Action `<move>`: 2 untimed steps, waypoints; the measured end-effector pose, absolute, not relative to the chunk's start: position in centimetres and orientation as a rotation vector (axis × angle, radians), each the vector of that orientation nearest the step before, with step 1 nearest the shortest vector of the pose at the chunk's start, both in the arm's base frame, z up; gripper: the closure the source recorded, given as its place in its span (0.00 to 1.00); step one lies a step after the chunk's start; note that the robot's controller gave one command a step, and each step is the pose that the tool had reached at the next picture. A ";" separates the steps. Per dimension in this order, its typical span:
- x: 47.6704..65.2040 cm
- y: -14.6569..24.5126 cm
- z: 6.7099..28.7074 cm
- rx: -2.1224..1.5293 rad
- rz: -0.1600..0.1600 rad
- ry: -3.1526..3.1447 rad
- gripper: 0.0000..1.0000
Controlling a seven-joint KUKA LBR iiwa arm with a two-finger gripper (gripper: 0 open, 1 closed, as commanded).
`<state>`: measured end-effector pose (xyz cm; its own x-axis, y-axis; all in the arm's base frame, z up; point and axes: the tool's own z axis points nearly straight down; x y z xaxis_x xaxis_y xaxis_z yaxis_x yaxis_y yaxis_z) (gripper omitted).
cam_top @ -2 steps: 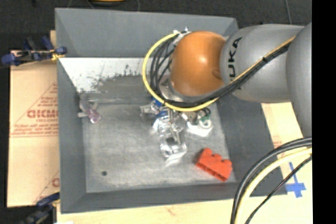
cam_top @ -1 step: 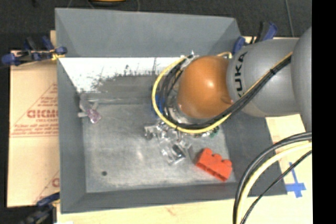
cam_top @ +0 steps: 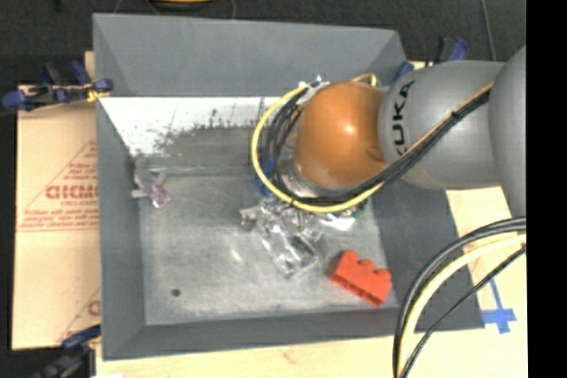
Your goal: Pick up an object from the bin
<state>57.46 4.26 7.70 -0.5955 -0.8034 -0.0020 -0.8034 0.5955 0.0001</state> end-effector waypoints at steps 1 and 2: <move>57.3 4.3 7.9 -1.411 0.007 2.817 1.00; 56.9 5.0 15.2 -1.403 -0.004 2.802 1.00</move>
Offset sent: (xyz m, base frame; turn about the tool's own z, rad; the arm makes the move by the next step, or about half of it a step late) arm 0.0000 0.0000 0.0000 0.0000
